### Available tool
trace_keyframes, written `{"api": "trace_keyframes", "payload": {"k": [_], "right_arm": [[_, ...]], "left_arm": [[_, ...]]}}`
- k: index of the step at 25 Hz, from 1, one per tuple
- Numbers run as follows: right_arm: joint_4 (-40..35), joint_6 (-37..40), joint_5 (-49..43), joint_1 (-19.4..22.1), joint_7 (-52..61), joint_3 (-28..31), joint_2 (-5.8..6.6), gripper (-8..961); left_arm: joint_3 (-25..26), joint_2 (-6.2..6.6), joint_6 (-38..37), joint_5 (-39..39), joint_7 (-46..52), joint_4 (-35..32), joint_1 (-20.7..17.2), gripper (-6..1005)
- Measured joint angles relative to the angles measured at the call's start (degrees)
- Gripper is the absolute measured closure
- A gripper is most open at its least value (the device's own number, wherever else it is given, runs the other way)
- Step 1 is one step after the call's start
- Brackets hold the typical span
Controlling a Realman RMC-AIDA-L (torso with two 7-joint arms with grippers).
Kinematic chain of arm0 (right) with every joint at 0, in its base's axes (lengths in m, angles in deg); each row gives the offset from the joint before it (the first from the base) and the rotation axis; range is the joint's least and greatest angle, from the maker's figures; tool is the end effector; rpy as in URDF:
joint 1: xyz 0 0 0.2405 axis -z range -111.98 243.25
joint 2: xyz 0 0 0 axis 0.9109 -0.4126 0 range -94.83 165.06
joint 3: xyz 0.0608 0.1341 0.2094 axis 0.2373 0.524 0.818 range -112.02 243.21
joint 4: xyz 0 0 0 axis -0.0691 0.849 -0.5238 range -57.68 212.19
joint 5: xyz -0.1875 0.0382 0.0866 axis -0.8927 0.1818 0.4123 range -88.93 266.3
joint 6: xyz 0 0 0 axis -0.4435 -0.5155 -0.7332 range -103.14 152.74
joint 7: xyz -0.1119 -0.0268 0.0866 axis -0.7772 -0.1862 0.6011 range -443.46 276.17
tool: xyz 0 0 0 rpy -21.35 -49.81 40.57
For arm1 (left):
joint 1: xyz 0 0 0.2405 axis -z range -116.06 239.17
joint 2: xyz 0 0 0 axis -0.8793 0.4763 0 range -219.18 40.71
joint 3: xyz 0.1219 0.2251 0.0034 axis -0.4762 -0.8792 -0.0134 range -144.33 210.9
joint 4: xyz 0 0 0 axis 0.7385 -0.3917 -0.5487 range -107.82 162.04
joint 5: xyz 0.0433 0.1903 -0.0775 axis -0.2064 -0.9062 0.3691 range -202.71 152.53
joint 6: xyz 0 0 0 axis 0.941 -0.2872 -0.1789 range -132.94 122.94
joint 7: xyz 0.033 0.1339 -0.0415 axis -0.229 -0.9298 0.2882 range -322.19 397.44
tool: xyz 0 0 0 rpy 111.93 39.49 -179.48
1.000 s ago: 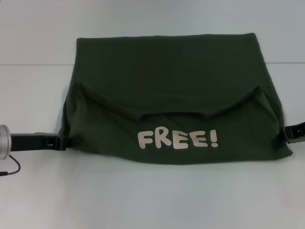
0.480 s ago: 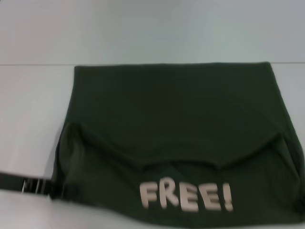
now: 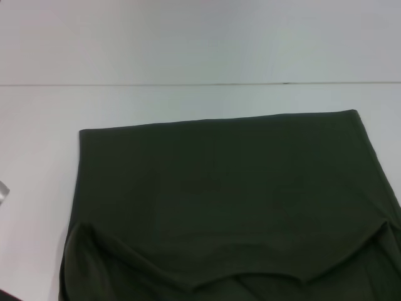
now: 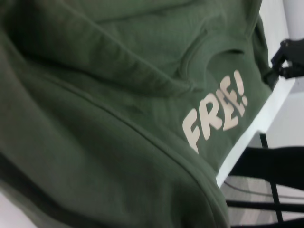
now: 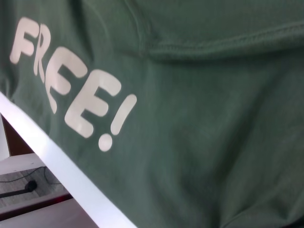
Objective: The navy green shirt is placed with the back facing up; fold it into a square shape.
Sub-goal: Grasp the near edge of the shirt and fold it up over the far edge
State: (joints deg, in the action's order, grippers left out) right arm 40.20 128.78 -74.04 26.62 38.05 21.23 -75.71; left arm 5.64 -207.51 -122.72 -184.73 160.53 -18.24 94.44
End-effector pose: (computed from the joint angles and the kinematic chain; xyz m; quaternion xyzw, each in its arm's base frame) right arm 0.3195 0.2961 0.0435 0.8378 -0.5029 0.2064 0.0507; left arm -0.2988 0.2499 0.0271 0.8028 0.5809 -0.0312 0.1307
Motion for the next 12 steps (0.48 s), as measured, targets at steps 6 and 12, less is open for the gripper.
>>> {"api": "trace_keyframes", "payload": {"k": [6, 12], "right_arm": [[-0.03, -0.71, 0.48, -0.31, -0.19, 2.68, -0.11, 891], [-0.04, -0.5, 1.07, -1.43, 0.33, 14.26, 1.33, 886]], "left_arm": [[1.14, -0.04, 0.32, 1.41, 0.32, 0.21, 0.32, 954], [7.7, 1.7, 0.54, 5.05, 2.54, 0.99, 2.53, 954]]}}
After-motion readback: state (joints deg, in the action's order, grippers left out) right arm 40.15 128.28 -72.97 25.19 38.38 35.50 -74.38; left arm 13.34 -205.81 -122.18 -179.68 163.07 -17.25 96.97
